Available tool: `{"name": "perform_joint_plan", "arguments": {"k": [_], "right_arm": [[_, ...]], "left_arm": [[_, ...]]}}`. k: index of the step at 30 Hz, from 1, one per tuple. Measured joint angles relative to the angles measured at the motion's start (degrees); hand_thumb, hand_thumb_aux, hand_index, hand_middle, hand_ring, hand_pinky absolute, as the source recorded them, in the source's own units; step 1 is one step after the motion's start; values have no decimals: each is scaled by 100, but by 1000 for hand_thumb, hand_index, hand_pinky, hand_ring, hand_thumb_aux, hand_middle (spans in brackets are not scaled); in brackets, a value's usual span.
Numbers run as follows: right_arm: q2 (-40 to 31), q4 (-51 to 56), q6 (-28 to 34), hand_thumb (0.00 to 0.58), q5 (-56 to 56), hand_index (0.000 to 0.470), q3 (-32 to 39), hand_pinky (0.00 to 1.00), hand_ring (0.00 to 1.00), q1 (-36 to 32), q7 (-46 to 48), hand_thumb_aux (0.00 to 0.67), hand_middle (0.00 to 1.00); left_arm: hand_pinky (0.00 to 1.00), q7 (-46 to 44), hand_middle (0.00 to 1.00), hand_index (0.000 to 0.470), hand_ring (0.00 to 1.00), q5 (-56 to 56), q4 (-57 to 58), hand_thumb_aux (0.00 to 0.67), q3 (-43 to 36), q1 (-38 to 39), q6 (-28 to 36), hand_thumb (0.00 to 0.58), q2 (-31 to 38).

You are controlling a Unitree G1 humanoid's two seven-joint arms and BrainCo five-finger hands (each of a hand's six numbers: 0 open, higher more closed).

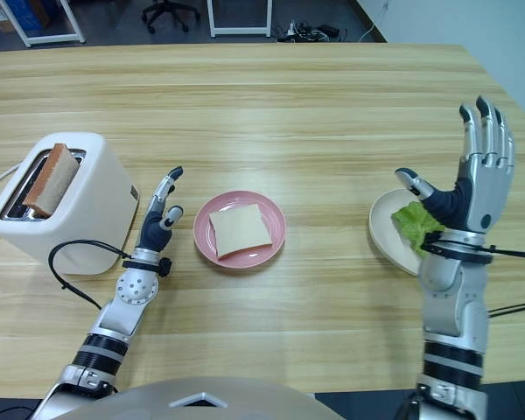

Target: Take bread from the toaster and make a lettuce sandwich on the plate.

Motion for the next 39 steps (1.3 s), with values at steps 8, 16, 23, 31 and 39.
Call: {"name": "perform_joint_plan", "arguments": {"k": [8,16,23,31,39], "right_arm": [[-934,3961,507,0,-724,0,1515,0,0,-910,-393,0,0],[-1214,4971,478,447,-536,245,2350,0,0,-1203,-457,349,0],[-1401,4717,591,580,-394,470,2736,0,0,-1222,-354,670,0],[-1571,4387,660,580,-188,470,2938,0,0,-1060,-258,670,0],[-1718,1736,1097,580,87,470,2314,0,0,-467,-353,670,0]], "left_arm": [[0,9,0,0,0,117,134,0,-16,24,-76,0,-216],[0,2,0,0,0,190,141,0,-2,120,-73,0,-261],[0,4,0,0,0,254,125,0,-1,176,-64,0,-318],[0,7,0,0,0,312,64,0,49,242,-25,0,-322],[0,19,0,0,0,353,20,0,96,262,-12,0,-359]]}}
